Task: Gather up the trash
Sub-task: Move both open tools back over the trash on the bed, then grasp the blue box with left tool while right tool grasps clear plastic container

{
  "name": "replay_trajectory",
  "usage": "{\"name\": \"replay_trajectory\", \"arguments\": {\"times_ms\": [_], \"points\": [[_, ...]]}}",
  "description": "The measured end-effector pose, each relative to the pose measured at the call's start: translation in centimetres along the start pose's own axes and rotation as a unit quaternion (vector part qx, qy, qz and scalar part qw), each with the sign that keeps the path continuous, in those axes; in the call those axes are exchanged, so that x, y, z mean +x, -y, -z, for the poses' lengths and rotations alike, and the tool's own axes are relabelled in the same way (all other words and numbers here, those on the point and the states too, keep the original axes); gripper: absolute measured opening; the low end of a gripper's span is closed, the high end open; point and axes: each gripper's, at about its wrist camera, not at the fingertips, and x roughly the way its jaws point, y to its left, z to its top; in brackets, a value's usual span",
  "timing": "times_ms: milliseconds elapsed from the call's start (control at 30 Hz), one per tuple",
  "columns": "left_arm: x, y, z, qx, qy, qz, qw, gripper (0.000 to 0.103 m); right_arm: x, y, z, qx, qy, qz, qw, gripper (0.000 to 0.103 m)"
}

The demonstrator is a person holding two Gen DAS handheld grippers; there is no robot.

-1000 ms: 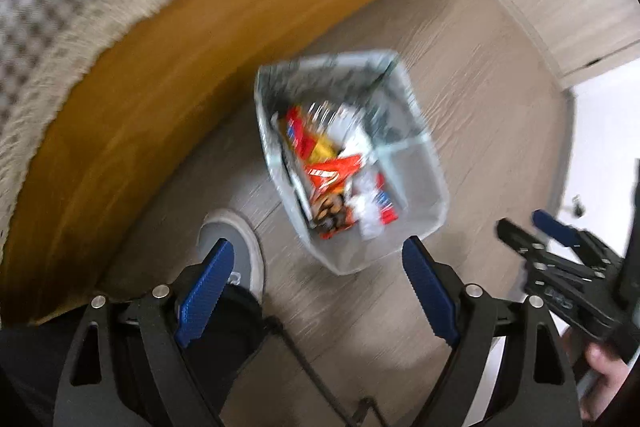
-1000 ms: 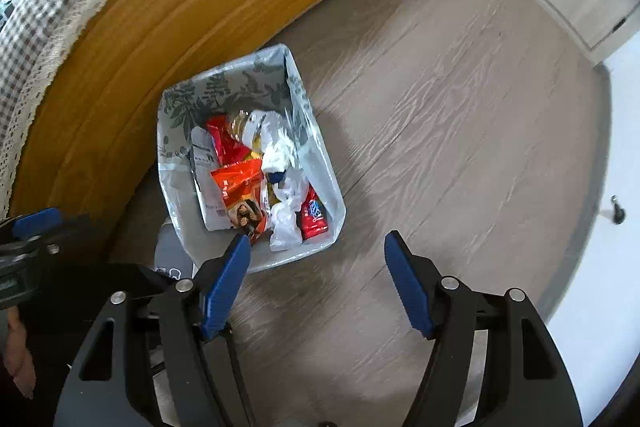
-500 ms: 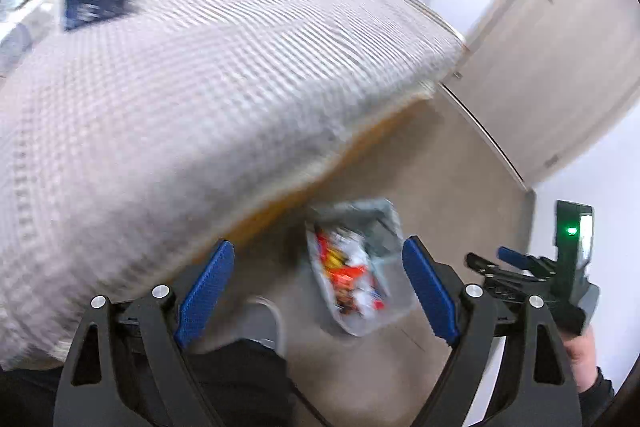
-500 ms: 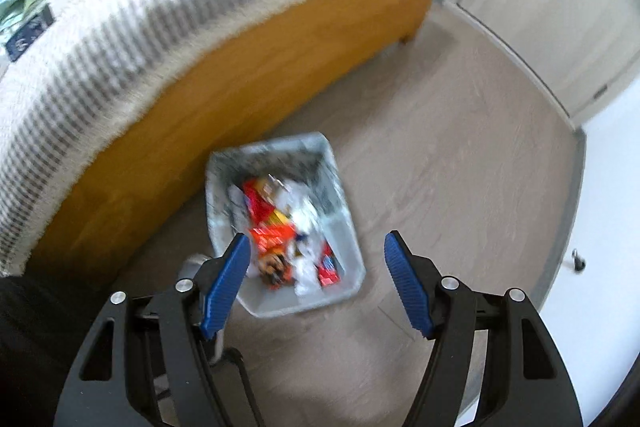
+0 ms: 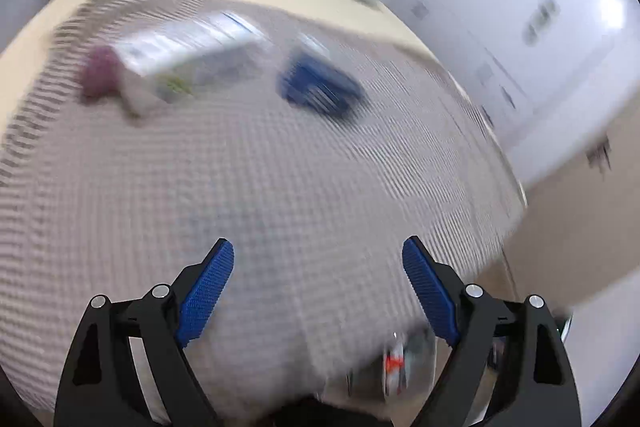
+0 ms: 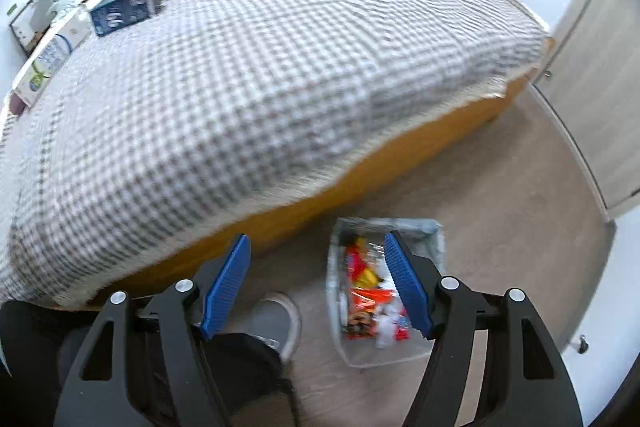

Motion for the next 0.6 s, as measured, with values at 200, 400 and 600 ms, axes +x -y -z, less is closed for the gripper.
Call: {"name": "replay_trajectory", "arguments": {"times_ms": [200,400,600], "points": [[-1.4,-10.5,-7.6,-0.073,0.042,-0.097,0.9917,0.083,0.4,-4.7,-4.4,-0.041,0.021,-0.001,0.999,0.067],[0.2,-16.1,-12.4,-0.059,0.037,-0.177,0.9817,0.083,1.6,-11.4,-11.2,-0.096,0.05,-0.037,0.993,0.067],[1.5,-13.4,-14.2,-0.017,0.042,-0.136,0.9897,0.083,4.4,-18.4,-21.0,-0.129,0.088,-0.106,0.982,0.067]]}}
